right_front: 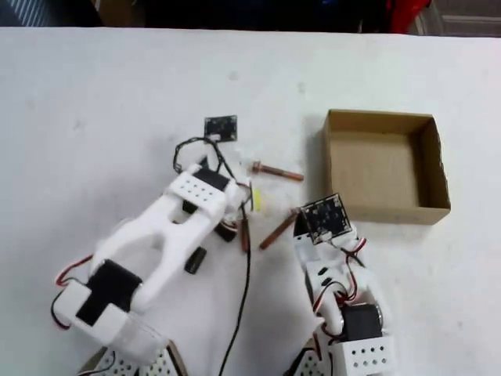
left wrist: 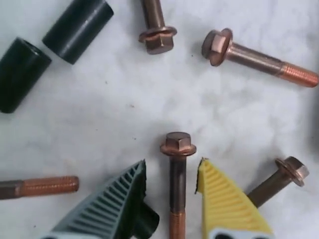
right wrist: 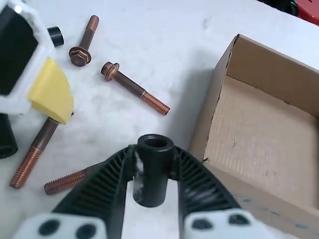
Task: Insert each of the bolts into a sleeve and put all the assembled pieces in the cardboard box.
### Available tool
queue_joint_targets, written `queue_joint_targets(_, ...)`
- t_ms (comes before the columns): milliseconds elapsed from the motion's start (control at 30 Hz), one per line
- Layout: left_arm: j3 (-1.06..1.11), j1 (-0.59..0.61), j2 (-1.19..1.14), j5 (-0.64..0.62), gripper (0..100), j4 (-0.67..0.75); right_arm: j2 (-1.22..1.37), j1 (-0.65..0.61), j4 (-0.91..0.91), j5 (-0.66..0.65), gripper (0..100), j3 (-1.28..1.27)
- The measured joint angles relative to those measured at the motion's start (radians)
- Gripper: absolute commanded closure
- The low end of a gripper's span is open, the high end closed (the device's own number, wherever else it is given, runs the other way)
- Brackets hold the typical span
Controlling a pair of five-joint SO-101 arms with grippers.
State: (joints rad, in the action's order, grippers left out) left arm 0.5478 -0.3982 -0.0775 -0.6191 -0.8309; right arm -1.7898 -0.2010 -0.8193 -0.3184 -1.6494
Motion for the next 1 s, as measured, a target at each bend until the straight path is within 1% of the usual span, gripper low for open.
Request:
queue_joint_targets(200,-0.044,0.0,-0.129,0.0,80,0.005,0.0,-0.002,0.0,0.0,98.1,0.0)
queue_joint_targets(333,-0.14,-0.002,-0.19,0.0,81,-0.075,0.0,-0.002,0.0,0.0,98.1,0.0)
queue_joint_targets(400,-0.176,-0.002,-0.215,0.0,86,-0.109,0.0,-0.002,0.0,0.0,98.1,0.0)
queue_joint_targets(500,-0.212,-0.003,-0.236,0.0,99,-0.126,0.0,-0.002,0.0,0.0,98.1,0.0)
queue_joint_targets(567,-0.239,-0.008,-0.25,0.002,95,-0.124,0.0,-0.002,0.0,0.0,98.1,0.0)
queue_joint_targets(700,-0.259,-0.008,-0.267,0.048,95,-0.118,0.0,-0.002,0.0,0.0,98.1,0.0)
queue_joint_targets(1000,-0.261,-0.008,-0.267,0.061,95,-0.121,0.0,-0.002,0.0,0.0,98.1,0.0)
